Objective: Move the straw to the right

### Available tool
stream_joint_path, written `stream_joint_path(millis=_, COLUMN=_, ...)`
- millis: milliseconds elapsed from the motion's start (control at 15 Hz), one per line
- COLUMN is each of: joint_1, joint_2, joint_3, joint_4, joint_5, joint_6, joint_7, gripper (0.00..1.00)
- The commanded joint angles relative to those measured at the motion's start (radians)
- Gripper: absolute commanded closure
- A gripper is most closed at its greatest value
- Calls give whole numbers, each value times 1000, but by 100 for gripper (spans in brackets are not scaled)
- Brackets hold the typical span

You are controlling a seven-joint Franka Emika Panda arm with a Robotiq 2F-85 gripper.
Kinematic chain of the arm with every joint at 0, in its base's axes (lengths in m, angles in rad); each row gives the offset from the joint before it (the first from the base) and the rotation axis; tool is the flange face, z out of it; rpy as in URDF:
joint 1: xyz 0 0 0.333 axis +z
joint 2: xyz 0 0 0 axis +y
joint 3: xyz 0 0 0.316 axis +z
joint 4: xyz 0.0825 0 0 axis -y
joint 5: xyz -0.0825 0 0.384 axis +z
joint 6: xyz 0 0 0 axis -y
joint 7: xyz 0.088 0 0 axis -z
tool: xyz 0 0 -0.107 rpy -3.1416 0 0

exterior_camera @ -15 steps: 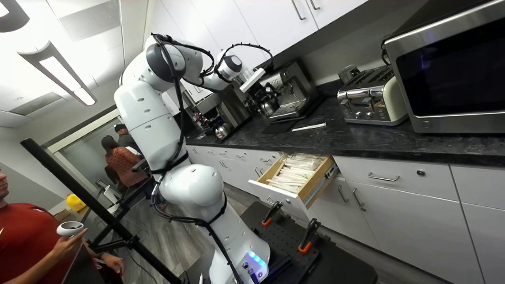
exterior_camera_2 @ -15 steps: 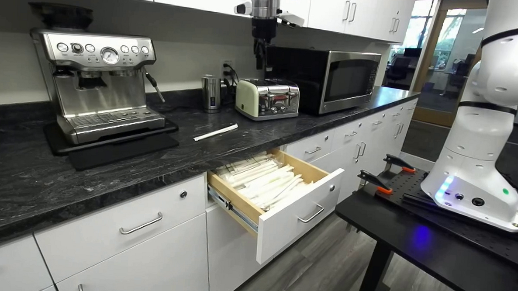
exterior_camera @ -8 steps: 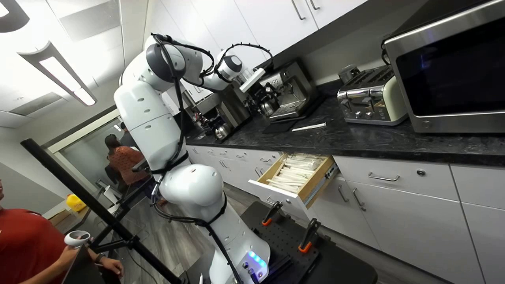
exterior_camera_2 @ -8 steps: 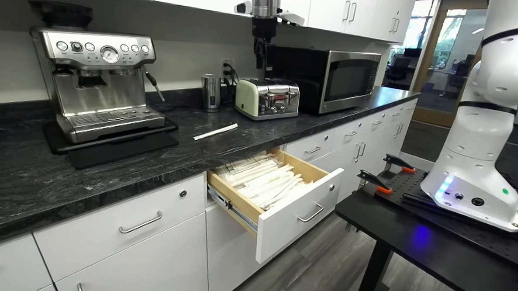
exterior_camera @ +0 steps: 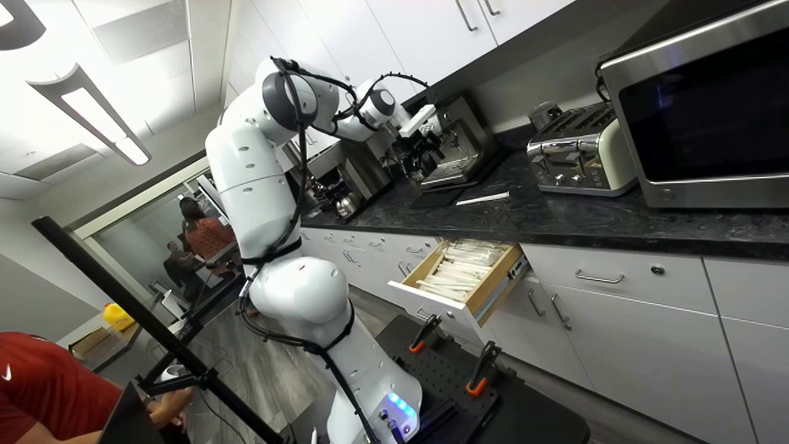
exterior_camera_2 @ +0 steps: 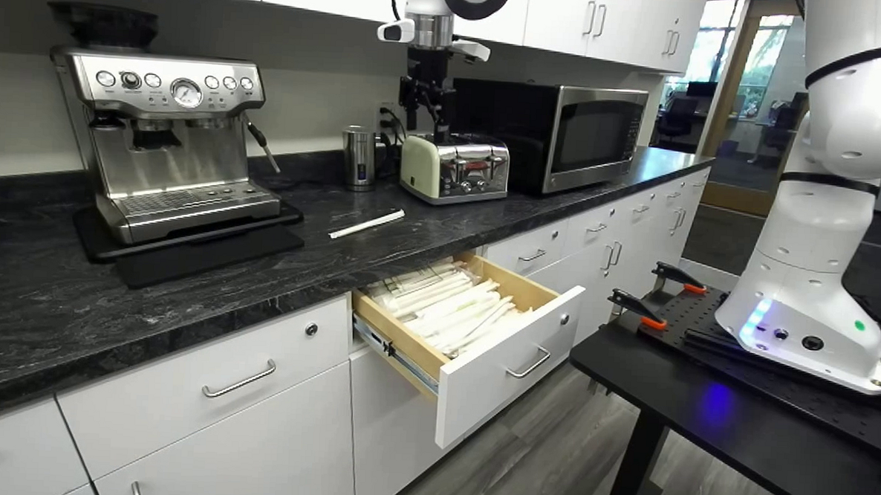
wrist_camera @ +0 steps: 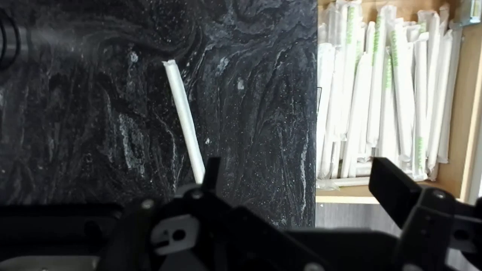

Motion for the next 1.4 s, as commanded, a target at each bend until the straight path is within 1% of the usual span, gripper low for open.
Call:
stream_joint_path(millis=0, joint_1=-8, joint_2=157, joint_3=-3, joint_4=159, joint_5=-14, joint_6=38, joint_7=-202, gripper=0)
stream_joint_path(millis=133, joint_1=5, joint_2=240, joint_3=-13, joint_4=228, joint_5=-20, joint_6=41, joint_7=-255, gripper=0)
stream_joint_path(millis=200, joint_1=24, joint_2=266, joint_3=-28, joint_4=251, joint_5=-37, joint_6=15, joint_7=-242, gripper=0)
stream_joint_path(millis=267, joint_1=48, joint_2=267, joint_3=-51, joint_4=256, joint_5=-75, joint_6=-10, joint_7=-210, gripper=0)
stream_joint_path(millis=333, joint_1=19, joint_2=228, joint_3=-31, joint_4=192, joint_5=-28, joint_6=32, joint_7=-221, gripper=0)
stream_joint_path(millis=467, joint_1=37, joint_2=266, joint_3=-45, joint_4=220, joint_5=-53, joint_6=31, joint_7=-219, gripper=0)
stream_joint_path(millis=600, joint_1=42, joint_2=279, joint_3=-50, joint_4=235, joint_5=-51, joint_6=28, joint_7=-210, gripper=0)
stream_joint_path(millis=733, joint_1=36, joint_2=309, joint_3=-45, joint_4=251, joint_5=-44, joint_6=95, joint_7=-216, gripper=0)
stream_joint_path(millis=800, joint_1=41, joint_2=333, joint_3=-54, joint_4=269, joint_5=-44, joint_6=145, joint_7=-183, gripper=0)
stream_joint_path(millis=867, joint_1=38, joint_2=349, joint_3=-53, joint_4=276, joint_5=-39, joint_6=183, joint_7=-182, gripper=0)
stream_joint_path(millis=1000, joint_1=40, joint_2=386, joint_3=-62, joint_4=302, joint_5=-45, joint_6=223, joint_7=-179, gripper=0)
stream_joint_path(millis=1067, joint_1=37, joint_2=407, joint_3=-61, joint_4=319, joint_5=-41, joint_6=217, joint_7=-198, gripper=0)
stream_joint_path(millis=1333, joint_1=46, joint_2=482, joint_3=-83, joint_4=396, joint_5=-50, joint_6=163, joint_7=-200, gripper=0)
